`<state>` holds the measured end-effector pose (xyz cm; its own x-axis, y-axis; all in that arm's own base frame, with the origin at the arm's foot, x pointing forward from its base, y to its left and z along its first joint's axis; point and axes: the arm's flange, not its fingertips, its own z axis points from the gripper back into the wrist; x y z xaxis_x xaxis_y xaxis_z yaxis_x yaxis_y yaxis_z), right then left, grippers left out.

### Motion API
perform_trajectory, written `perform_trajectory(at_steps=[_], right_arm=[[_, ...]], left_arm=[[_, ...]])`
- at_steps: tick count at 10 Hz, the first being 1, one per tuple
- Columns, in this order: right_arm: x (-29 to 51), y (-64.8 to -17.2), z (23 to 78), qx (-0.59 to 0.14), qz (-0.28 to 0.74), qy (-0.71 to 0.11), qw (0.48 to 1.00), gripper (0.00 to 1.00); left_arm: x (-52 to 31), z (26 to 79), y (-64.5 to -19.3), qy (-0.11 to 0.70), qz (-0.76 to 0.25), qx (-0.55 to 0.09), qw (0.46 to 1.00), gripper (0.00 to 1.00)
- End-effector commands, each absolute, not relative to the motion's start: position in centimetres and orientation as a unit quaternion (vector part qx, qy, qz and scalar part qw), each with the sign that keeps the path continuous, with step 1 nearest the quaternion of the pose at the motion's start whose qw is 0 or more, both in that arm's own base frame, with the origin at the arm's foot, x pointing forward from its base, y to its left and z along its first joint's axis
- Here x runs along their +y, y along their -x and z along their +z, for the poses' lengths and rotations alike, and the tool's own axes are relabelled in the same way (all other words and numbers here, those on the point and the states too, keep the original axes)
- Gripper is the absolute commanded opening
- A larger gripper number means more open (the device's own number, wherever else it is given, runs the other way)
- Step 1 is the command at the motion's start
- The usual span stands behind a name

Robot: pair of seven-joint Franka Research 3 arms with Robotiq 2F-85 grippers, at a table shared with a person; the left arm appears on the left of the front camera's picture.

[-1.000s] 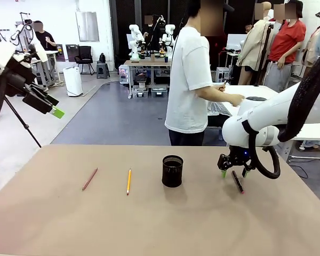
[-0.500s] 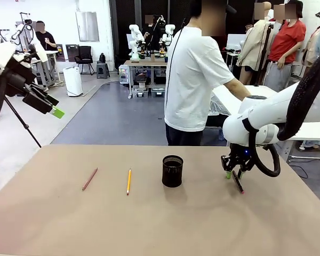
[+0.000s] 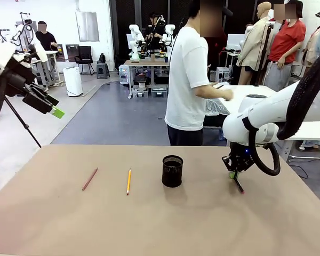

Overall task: Place the pens into the pen holder.
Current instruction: Pick up a writing instrument from the table and place it into the Pen holder.

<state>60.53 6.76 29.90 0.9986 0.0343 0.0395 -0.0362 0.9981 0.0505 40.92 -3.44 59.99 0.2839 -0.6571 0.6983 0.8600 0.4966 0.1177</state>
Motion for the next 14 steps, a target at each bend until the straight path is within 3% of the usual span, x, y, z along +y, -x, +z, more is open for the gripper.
perform_trajectory(at_steps=[1,4,7,11,12,13,14], right_arm=[[6.8,-61.1,29.8,-0.036,0.075,-0.109,0.991,0.00],[6.6,-60.5,33.5,-0.153,0.160,-0.260,0.940,0.00],[7.7,-59.4,36.4,-0.244,0.282,-0.377,0.848,0.00],[7.4,-56.4,39.6,-0.421,0.403,-0.352,0.732,0.00],[7.2,-55.6,40.5,-0.448,0.387,-0.323,0.738,0.00],[8.8,-59.1,40.0,-0.384,0.377,-0.344,0.769,0.00],[8.8,-59.1,40.0,-0.384,0.377,-0.344,0.769,0.00]], left_arm=[[-3.3,60.0,-40.8,0.144,-0.484,-0.357,0.786,1.00],[-3.3,60.0,-40.8,0.144,-0.484,-0.357,0.786,1.00],[-3.3,60.0,-40.8,0.144,-0.484,-0.357,0.786,1.00],[-3.3,60.0,-40.8,0.144,-0.484,-0.357,0.786,1.00],[-3.3,60.0,-40.8,0.144,-0.484,-0.357,0.786,1.00],[-3.3,60.0,-40.8,0.144,-0.484,-0.357,0.786,1.00],[-3.3,60.0,-40.8,0.144,-0.484,-0.357,0.786,1.00]])
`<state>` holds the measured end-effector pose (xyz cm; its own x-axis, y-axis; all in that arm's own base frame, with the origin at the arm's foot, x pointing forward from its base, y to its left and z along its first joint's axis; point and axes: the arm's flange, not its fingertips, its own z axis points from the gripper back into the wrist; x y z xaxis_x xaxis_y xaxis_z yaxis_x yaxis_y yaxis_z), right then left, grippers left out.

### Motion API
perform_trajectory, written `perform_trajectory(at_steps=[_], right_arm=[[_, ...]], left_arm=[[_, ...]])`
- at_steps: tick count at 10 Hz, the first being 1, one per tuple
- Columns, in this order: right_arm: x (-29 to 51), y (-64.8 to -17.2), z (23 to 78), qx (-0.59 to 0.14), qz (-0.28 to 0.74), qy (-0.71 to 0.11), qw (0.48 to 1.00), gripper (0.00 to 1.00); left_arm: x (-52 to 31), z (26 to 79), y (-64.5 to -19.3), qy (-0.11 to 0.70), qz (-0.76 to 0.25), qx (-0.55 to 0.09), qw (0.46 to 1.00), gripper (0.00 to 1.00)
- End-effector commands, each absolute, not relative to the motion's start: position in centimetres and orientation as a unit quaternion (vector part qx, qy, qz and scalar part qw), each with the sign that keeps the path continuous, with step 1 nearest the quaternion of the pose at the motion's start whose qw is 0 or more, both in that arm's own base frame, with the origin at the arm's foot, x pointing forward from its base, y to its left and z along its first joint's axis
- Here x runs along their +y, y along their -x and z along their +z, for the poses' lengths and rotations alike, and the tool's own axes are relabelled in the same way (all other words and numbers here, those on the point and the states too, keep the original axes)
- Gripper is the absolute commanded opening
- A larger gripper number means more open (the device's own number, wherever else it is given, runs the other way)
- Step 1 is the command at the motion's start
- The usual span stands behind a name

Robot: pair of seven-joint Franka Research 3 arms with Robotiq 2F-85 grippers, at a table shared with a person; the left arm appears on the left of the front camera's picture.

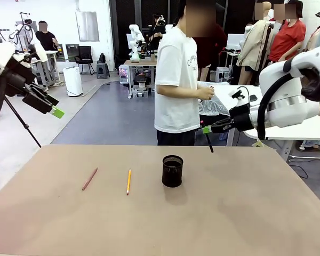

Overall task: Place the pens into the pen holder.
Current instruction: Pick up a writing instrument from the table and place it into the Pen holder.

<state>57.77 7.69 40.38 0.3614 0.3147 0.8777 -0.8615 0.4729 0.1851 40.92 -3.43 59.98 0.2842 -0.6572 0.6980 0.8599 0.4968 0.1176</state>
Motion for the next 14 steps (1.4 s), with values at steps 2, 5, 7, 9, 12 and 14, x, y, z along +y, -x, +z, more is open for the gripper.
perform_trajectory(at_steps=[2,5,7,9,12,14], right_arm=[[8.8,-59.1,40.0,-0.384,0.377,-0.344,0.769,0.00],[8.1,-57.8,39.6,-0.447,0.401,-0.366,0.711,0.00],[5.7,-56.3,40.7,-0.461,0.444,-0.394,0.659,0.00],[3.1,-55.0,41.8,-0.458,0.462,-0.436,0.622,0.00],[-0.8,-52.7,44.1,-0.467,0.458,-0.447,0.610,0.00],[-3.0,-51.5,45.5,-0.482,0.452,-0.428,0.616,0.00]], left_arm=[[-3.3,60.0,-40.8,0.144,-0.484,-0.357,0.786,1.00],[-3.3,60.0,-40.8,0.144,-0.484,-0.357,0.786,1.00],[-3.3,60.0,-40.8,0.144,-0.484,-0.357,0.786,1.00],[-3.3,60.0,-40.8,0.144,-0.484,-0.357,0.786,1.00],[-3.3,60.0,-40.8,0.144,-0.484,-0.357,0.786,1.00],[-3.3,60.0,-40.8,0.144,-0.484,-0.357,0.786,1.00]])
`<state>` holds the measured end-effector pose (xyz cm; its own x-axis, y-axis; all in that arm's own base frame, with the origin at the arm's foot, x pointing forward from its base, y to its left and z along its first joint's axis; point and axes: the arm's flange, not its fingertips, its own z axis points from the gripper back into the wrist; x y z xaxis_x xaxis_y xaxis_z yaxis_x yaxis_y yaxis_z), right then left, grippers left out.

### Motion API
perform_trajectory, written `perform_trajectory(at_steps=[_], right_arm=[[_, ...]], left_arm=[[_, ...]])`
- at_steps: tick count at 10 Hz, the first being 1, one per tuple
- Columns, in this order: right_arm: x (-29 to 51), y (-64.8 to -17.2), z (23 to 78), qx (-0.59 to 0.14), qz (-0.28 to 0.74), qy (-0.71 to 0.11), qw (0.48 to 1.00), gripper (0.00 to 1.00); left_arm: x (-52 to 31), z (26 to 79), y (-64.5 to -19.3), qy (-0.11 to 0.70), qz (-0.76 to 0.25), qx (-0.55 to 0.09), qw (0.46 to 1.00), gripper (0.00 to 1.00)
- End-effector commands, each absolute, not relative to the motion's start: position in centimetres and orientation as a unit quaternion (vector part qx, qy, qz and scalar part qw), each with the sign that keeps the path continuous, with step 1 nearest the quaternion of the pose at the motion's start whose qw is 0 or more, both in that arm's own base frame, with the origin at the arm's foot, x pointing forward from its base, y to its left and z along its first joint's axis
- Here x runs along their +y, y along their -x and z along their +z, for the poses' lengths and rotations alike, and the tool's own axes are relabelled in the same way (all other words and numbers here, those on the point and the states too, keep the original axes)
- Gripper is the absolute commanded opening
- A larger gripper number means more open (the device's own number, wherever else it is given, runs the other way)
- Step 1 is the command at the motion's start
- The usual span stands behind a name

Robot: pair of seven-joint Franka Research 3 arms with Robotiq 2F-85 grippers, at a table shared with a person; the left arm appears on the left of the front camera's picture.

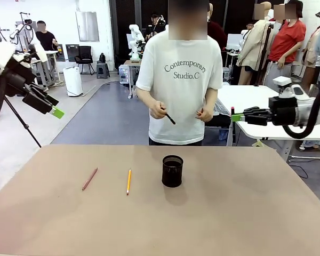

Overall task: Place the pens into the pen holder.
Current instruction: Pick up a writing instrument from the table and place it into the Pen holder.

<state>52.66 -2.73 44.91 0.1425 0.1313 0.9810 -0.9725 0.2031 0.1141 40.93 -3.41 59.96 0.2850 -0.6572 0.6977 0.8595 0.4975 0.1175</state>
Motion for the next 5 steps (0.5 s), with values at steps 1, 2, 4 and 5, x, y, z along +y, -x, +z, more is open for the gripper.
perform_trajectory(at_steps=[1,2,4,5], right_arm=[[-3.7,-51.0,45.7,-0.492,0.449,-0.424,0.614,0.00],[-4.3,-51.0,45.7,-0.499,0.445,-0.420,0.614,0.00],[-4.3,-51.2,45.4,-0.503,0.456,-0.401,0.615,0.00],[-4.9,-51.5,46.0,-0.492,0.443,-0.423,0.619,0.00]], left_arm=[[-3.3,60.0,-40.8,0.144,-0.484,-0.357,0.786,1.00],[-3.3,60.0,-40.8,0.144,-0.484,-0.357,0.786,1.00],[-3.3,60.0,-40.8,0.144,-0.484,-0.357,0.786,1.00],[-3.3,60.0,-40.8,0.144,-0.484,-0.357,0.786,1.00]])
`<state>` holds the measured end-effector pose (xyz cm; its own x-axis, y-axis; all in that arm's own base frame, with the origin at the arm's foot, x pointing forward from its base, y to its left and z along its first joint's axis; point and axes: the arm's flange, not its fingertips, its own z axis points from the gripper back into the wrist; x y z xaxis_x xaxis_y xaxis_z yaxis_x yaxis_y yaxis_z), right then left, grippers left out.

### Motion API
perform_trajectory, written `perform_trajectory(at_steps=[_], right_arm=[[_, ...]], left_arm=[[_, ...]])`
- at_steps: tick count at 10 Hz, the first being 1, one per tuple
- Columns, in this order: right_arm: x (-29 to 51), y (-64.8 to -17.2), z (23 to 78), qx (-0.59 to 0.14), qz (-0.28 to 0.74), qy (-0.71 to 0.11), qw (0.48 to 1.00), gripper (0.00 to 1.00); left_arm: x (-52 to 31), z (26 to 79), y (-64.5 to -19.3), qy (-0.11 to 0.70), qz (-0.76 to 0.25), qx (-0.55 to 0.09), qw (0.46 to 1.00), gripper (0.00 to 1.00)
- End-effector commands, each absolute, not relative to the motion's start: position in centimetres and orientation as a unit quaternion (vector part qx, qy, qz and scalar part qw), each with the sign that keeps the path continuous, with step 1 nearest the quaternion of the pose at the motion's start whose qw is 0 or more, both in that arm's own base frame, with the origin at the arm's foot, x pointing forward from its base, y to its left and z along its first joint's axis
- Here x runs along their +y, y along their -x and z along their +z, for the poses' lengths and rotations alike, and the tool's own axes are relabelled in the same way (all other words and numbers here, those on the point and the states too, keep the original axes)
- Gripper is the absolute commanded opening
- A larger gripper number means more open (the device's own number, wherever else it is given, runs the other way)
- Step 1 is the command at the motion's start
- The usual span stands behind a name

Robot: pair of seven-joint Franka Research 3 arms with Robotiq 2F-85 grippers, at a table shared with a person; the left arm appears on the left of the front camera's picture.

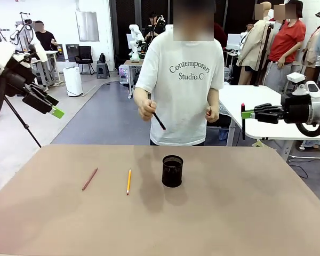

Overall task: Place the pens into the pen holder.
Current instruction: Pick up a writing instrument from the table and place it into the Pen holder.

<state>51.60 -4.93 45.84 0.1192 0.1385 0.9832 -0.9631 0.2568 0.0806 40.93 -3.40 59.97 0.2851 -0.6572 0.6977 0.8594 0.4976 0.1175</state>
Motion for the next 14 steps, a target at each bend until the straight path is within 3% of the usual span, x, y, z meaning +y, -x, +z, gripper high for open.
perform_trajectory(at_steps=[1,14], right_arm=[[-4.86,-51.54,46.02,-0.492,0.443,-0.423,0.619,0.00],[-4.86,-51.54,46.02,-0.492,0.443,-0.423,0.619,0.00]], left_arm=[[-3.29,59.96,-40.84,0.144,-0.484,-0.357,0.786,1.00],[-3.29,59.96,-40.84,0.144,-0.484,-0.357,0.786,1.00]])
